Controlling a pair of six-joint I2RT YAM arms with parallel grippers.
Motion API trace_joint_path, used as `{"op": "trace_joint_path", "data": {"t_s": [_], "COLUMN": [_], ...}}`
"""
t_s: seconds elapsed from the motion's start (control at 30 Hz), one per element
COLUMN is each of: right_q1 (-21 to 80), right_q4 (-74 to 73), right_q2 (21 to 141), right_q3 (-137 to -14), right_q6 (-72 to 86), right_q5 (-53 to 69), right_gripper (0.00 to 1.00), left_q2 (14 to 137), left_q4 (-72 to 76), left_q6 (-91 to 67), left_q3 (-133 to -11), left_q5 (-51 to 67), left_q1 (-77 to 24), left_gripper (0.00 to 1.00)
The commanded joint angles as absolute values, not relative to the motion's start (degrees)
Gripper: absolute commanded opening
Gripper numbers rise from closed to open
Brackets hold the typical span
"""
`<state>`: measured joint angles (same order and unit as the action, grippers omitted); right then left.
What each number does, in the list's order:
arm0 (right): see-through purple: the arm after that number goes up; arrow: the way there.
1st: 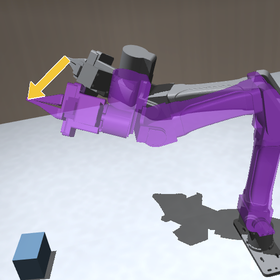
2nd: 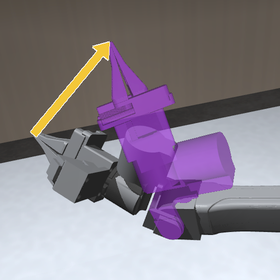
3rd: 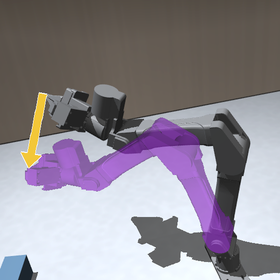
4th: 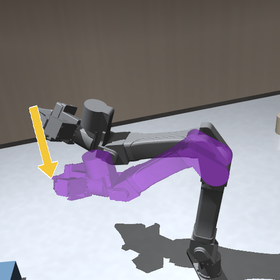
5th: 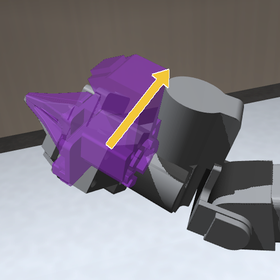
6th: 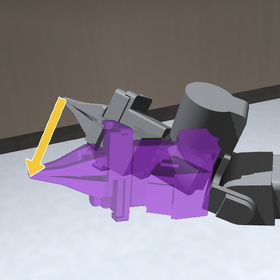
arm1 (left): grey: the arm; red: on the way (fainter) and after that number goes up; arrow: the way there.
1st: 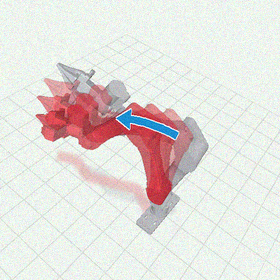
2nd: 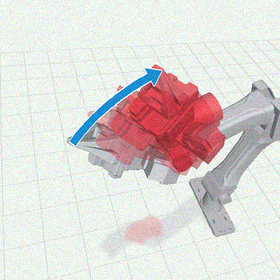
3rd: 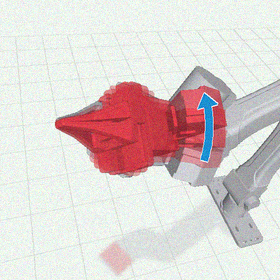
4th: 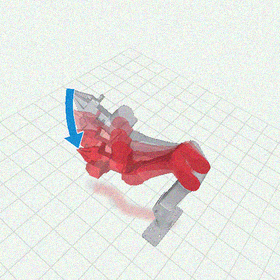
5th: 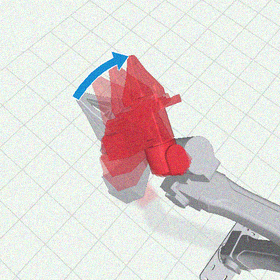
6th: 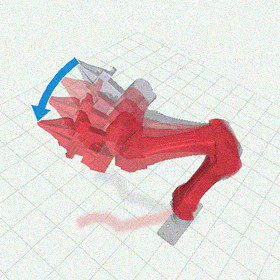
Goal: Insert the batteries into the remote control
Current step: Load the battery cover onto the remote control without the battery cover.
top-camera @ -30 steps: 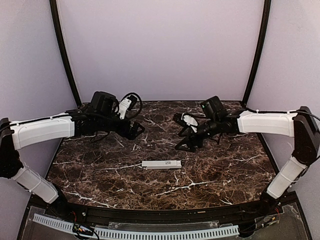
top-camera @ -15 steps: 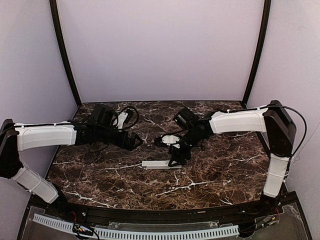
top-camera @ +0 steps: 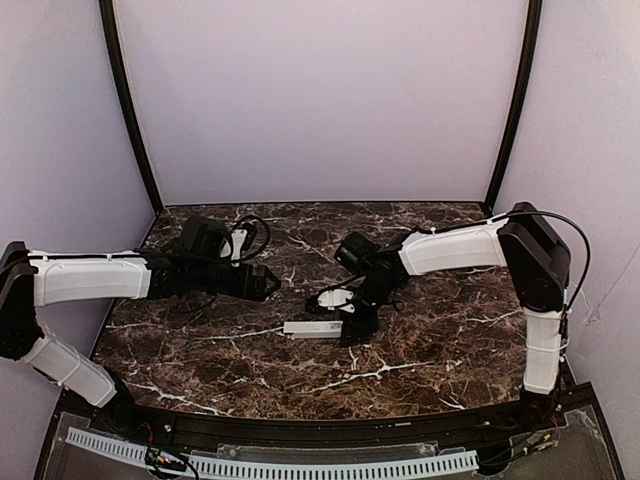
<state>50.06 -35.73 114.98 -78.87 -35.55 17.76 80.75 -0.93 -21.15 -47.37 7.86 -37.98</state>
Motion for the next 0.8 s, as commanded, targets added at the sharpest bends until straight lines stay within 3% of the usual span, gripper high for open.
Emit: {"op": "trace_joint_path", "data": {"t_s": [0.0,0.4,0.77], "right_q1": [51.30,51.88,53.72], "right_q4": [-36.22,-37.15,-36.66], "right_q2": [116.62,117.72,118.74], "right_q3": [-80.84,-81.84,-80.78], "right_q6": [-35.69,-33.29,-26.86], "right_q5": [15.80,15.12,14.44], "right_gripper": [0.61,0.37,0.29], "left_q2": [79.98,81.82,85.84], "left_q4": [1.32,2.08,1.57], "left_q6": [-26.42,-28.10,-27.43], "left_q3": [-45.02,-42.87,-40.56], "left_q5": [3.49,6.89,8.39], "left_q1": [-37.51,-37.52,-38.82], "left_gripper": [0.84,0.51,0.44]}}
